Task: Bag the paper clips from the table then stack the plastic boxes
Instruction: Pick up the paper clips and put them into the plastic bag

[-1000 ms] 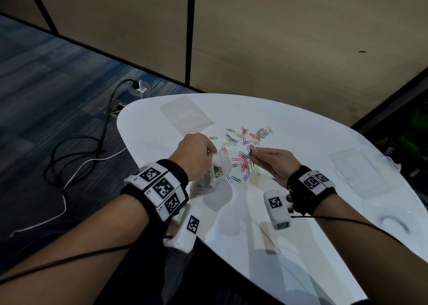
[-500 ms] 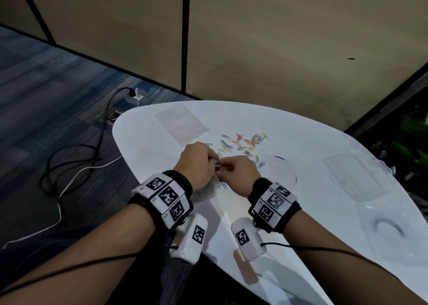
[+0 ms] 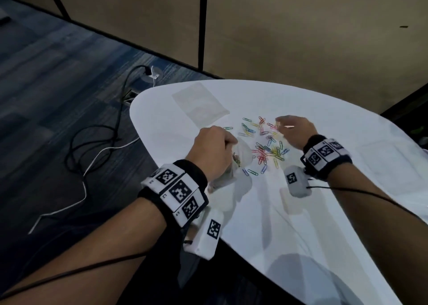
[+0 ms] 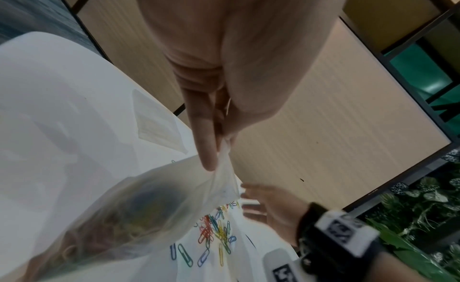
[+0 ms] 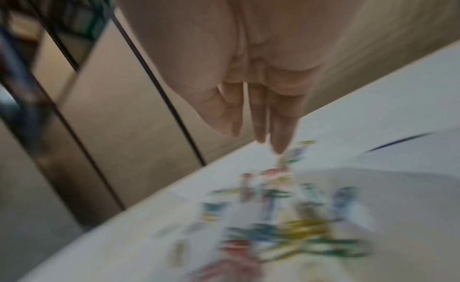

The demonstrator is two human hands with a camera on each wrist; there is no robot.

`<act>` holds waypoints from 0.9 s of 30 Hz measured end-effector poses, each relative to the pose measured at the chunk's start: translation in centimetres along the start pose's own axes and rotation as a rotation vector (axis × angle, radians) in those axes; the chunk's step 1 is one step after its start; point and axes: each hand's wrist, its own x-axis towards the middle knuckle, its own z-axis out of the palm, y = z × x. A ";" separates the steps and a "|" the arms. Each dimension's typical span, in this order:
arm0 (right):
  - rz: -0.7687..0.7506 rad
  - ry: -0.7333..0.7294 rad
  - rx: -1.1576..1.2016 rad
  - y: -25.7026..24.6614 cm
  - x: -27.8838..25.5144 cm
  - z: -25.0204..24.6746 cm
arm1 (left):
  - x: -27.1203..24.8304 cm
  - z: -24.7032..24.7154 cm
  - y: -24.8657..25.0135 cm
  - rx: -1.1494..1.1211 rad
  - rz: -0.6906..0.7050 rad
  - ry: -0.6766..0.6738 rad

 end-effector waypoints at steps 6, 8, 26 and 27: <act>0.177 -0.014 -0.325 3.5 5.6 1.9 | 0.5 -0.5 -0.5 -0.013 0.000 -0.026; 0.081 -0.063 -0.454 2.6 6.2 2.7 | 0.6 -0.4 -0.6 -0.026 -0.004 -0.035; 0.031 0.074 -0.182 1.6 2.8 3.2 | 0.9 -0.1 -0.6 -0.019 -0.027 -0.060; 0.116 0.056 0.020 1.6 2.3 2.5 | 0.9 -0.1 -0.6 -0.018 -0.026 -0.061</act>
